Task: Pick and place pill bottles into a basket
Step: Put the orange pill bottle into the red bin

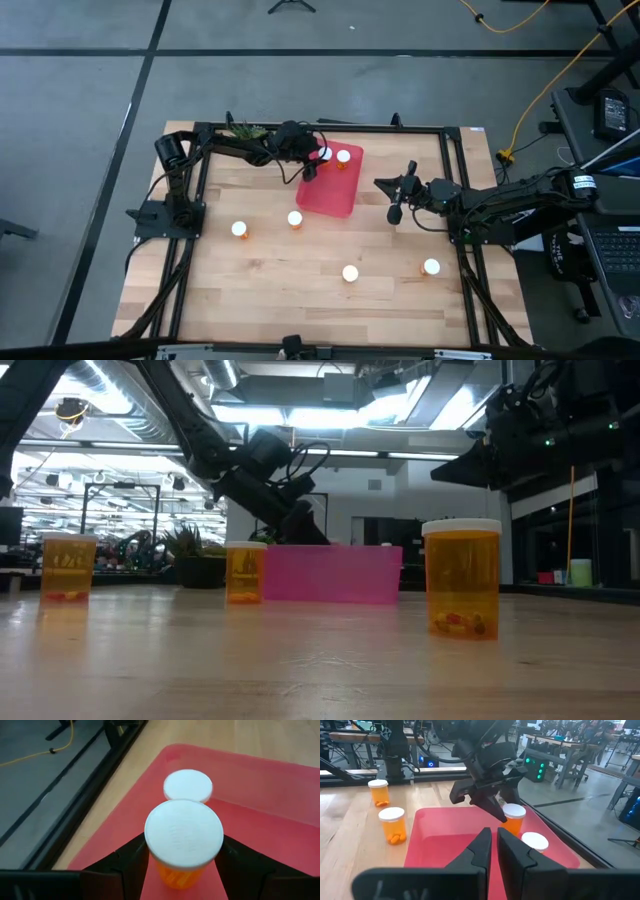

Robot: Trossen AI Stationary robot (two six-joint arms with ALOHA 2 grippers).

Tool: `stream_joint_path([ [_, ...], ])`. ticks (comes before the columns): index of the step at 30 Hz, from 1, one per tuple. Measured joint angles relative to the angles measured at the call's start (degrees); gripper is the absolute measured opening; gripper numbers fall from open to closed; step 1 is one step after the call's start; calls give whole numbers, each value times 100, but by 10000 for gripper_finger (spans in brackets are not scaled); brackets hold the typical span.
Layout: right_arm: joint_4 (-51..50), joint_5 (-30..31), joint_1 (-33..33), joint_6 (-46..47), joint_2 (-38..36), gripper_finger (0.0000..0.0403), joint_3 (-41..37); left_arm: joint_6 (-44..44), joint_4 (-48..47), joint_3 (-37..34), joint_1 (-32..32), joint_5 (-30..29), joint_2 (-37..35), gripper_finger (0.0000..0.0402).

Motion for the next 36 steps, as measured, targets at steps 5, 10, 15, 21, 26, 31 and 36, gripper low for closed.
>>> stream_joint_path([
  [5, 47, -2, 0, -96, -2, 35, -2, -2, 38, 2, 0, 24, -1, 205],
  [10, 149, -1, 0, -181, -1, 35, -2, -2, 31, 34, -4, 105, -2, 205],
  [15, 218, 0, 0, -321, 0, 35, -2, -2, -220, 295, -28, 107, -2, 205],
  [21, 295, 0, 0, -414, 0, 35, -2, 12, -212, 282, -33, 104, 86, 205],
  [26, 298, -2, 0, -417, -2, 35, -2, -42, 11, 271, -33, 60, 447, 205],
  [31, 290, 0, 0, -402, 0, 35, -2, -66, 269, 273, -33, -10, 589, 205],
  [36, 251, -2, 2, -358, 4, 35, -2, -61, 257, 271, -31, -52, 562, 205],
])
